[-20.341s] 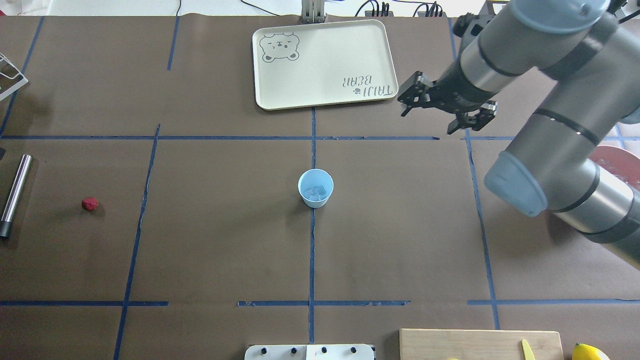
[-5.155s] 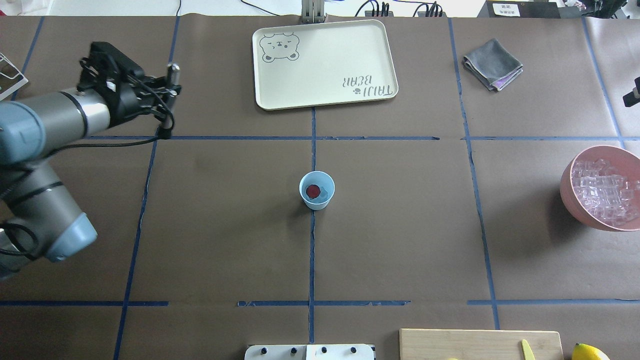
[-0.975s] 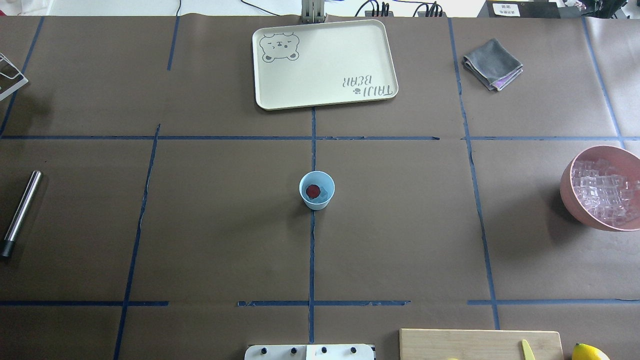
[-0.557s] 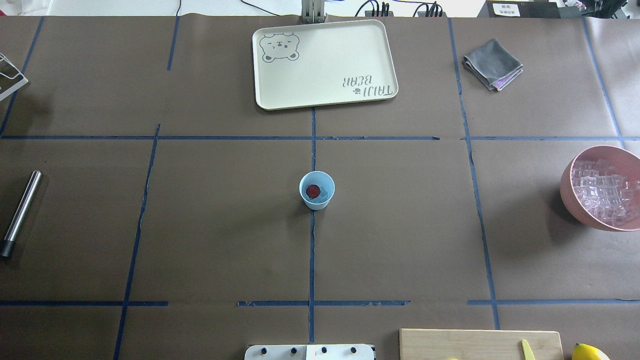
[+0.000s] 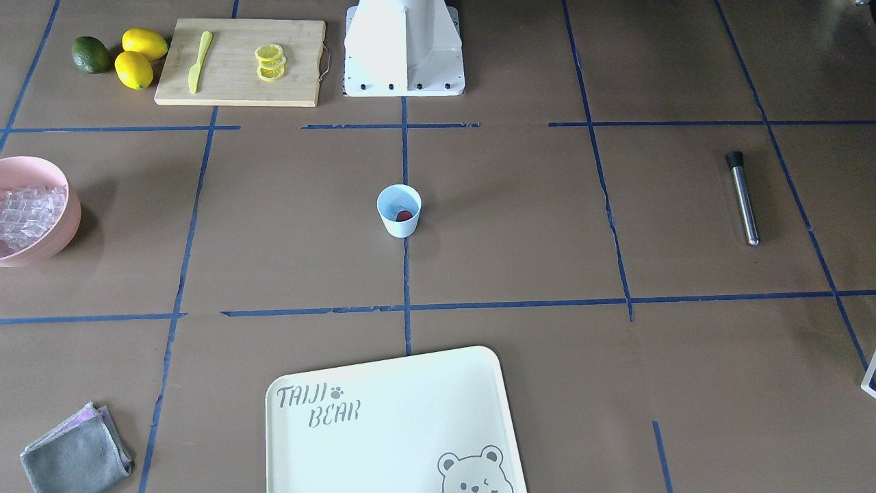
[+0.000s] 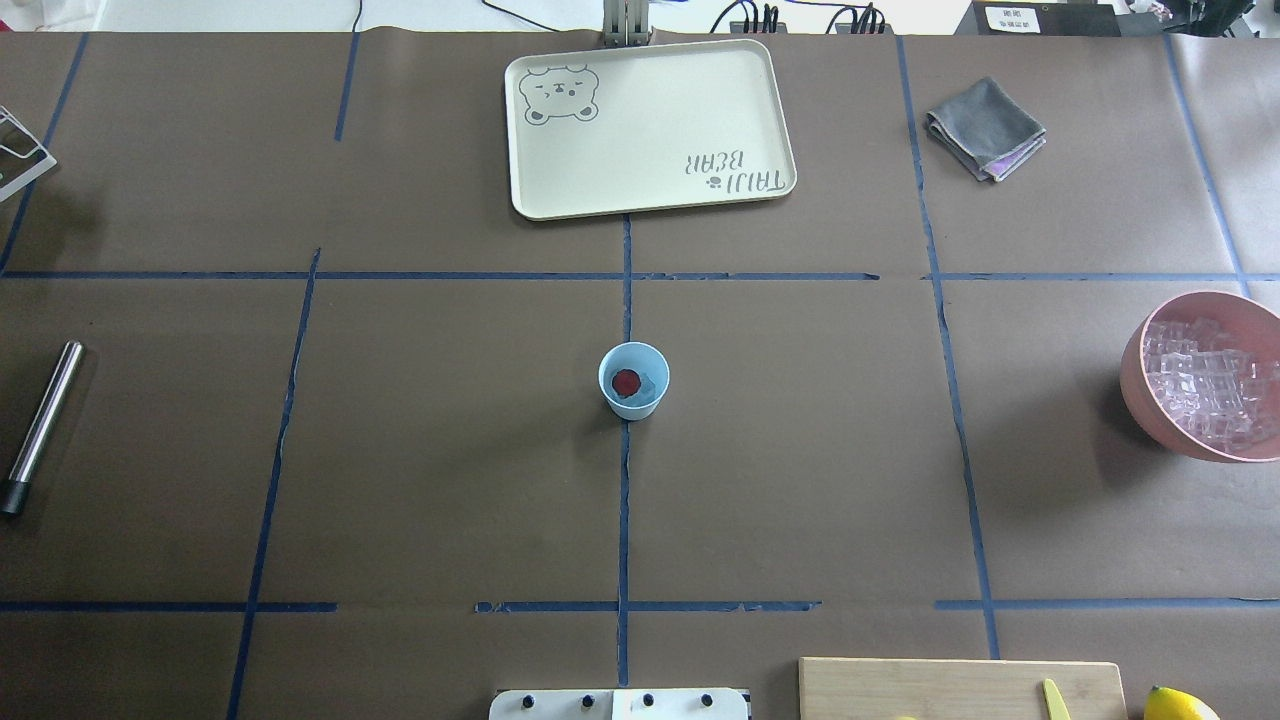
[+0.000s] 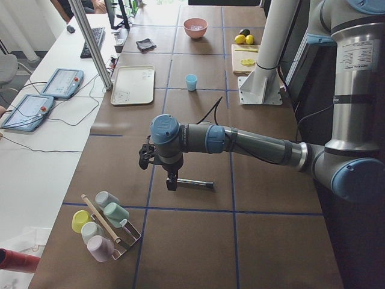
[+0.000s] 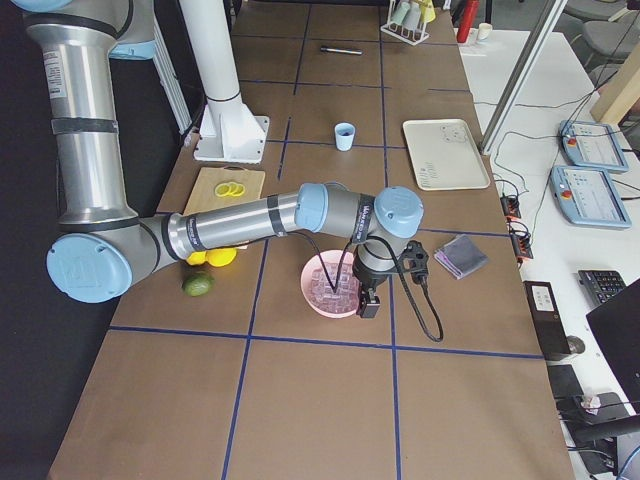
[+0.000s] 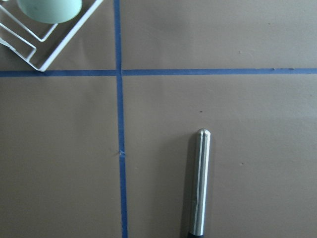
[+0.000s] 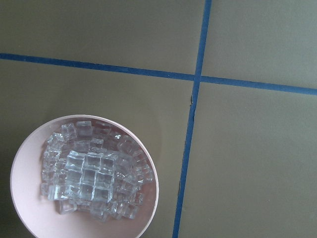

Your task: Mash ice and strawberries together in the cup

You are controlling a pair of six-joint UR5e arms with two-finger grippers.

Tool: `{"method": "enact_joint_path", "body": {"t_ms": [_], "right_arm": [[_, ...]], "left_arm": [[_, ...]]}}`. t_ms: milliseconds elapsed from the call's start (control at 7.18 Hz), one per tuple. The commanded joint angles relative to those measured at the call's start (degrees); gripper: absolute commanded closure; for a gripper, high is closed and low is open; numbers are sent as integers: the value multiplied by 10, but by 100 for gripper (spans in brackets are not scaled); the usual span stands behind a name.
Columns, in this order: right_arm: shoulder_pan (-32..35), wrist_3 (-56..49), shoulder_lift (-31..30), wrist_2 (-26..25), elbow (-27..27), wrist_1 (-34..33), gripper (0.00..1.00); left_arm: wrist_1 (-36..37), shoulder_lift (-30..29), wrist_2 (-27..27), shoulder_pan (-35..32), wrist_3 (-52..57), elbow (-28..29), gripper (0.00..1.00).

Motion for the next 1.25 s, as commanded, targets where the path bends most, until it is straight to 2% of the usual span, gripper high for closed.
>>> {"method": "enact_joint_path", "body": {"t_ms": [0,279,557,836,1115], "right_arm": [[0,9,-8,1,3,7,0],[0,2,-7,7,17,7,0],[0,9,-21,14,41,7,0],[0,10,-30,11,78,7,0],[0,10,-51,15,85,7,0]], "left_arm": [[-6,2,0,2,8,17,0],[-7,-13,-3,4,2,-2,0],[-12,9,-4,6,2,-12,0],[-12,10,-6,9,2,-13,0],[-10,10,-6,14,6,-3,0]]}}
